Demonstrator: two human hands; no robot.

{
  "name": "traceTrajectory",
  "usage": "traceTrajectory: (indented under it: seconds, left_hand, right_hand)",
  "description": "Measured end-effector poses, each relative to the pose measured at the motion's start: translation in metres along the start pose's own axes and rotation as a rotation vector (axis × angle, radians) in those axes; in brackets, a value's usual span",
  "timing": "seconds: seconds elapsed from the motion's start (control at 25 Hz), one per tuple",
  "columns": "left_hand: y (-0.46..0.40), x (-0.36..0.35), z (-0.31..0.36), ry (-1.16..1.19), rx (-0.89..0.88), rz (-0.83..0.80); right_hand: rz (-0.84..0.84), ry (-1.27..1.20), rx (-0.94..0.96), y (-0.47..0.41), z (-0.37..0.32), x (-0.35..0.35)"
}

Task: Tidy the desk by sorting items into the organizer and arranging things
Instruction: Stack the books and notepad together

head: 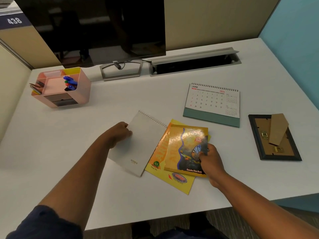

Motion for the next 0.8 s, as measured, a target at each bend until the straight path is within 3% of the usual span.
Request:
traceTrajectory:
  seconds: [0.12,0.24,0.4,0.6,0.8]
  left_hand:
    - [0.016,0.018,0.03,0.089,-0.134,0.025]
    - [0.025,0.022,0.058,0.293,-0.147,-0.043]
    - [0.023,-0.022,0.079,0.144,-0.191,-0.043]
    - [0.031,-0.103,0.064,0.044,-0.161,-0.083]
    - [0.032,-0.126,0.06,-0.007,-0.189,0.019]
  right_hand:
    - [-0.032,-0.234,-0.064,0.0,0.01,0.006]
    - [-0.03,-0.552,-0.1,0.006,0.012,0.024]
    - [0.004,-0.736,-0.063,0.017,0.011,0.043]
    - [0.045,-0.783,-0.066,0.027,0.016,0.05]
    - [0.045,-0.561,-0.03,0.036,0.014,0.033]
Point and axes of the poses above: each hand's wrist, its own y-axis away from the middle knuckle, its own x-axis out of the back of the hand, z = x × y, the point moved 10 cm from there along -y, towards the middle knuckle, and after that the axes turned 3 degrees about -y, right-handed, at the moved point
